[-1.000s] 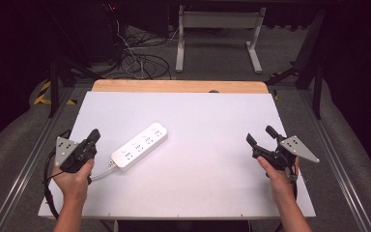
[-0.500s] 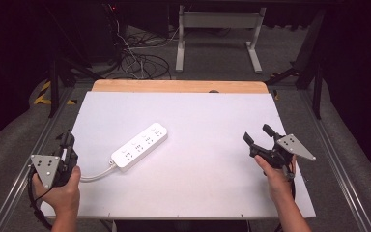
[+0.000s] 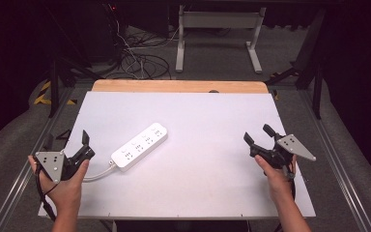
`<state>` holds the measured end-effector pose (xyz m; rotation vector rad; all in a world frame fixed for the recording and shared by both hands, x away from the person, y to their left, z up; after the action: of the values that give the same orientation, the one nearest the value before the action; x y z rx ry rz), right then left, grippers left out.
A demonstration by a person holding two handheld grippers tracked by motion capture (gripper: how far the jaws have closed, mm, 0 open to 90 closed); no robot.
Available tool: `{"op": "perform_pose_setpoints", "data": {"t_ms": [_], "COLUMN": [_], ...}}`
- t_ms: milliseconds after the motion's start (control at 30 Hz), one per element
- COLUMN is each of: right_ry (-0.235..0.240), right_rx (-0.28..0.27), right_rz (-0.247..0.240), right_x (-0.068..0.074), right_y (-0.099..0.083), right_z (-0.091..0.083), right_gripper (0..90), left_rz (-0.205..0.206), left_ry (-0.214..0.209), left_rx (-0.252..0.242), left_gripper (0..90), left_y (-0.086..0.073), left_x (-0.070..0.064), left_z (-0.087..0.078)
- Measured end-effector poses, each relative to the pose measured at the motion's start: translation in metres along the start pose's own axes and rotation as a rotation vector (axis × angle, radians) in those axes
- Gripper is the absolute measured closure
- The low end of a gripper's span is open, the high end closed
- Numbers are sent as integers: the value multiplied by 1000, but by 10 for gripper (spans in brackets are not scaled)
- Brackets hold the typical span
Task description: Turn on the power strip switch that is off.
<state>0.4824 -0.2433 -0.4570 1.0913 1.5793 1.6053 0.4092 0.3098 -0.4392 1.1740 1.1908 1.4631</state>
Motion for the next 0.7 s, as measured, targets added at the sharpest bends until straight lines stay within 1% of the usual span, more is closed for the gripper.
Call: {"op": "perform_pose_setpoints", "data": {"t_ms": [167, 333, 433, 700], "right_ry": [1, 0, 1, 4], "right_rx": [-1, -1, -2, -1], "right_rz": [-2, -1, -1, 1], "right_x": [0, 0, 0, 1], "right_y": [0, 0, 0, 0], "right_z": [0, 0, 0, 1], "right_gripper": [194, 195, 195, 195], "left_rz": [-1, 3, 2, 0], "left_ry": [-18, -27, -30, -30], "left_rx": [8, 18, 21, 23], "left_gripper": [46, 56, 71, 76], "left_y": [-1, -2, -2, -3], "left_x": [-2, -2, -2, -1], "left_z": [1, 1, 0, 1]}}
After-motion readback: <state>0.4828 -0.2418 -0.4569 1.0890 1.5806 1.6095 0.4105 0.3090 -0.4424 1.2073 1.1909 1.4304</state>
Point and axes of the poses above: each handheld gripper's, and its own axes: z roughly forward along the jaws, y roughly out of its top, x roughly to its left, the point moved 3 cm from there along z, roughly forward along the jaws, and after that the axes turned 5 degrees about z, right-handed, at the moved point
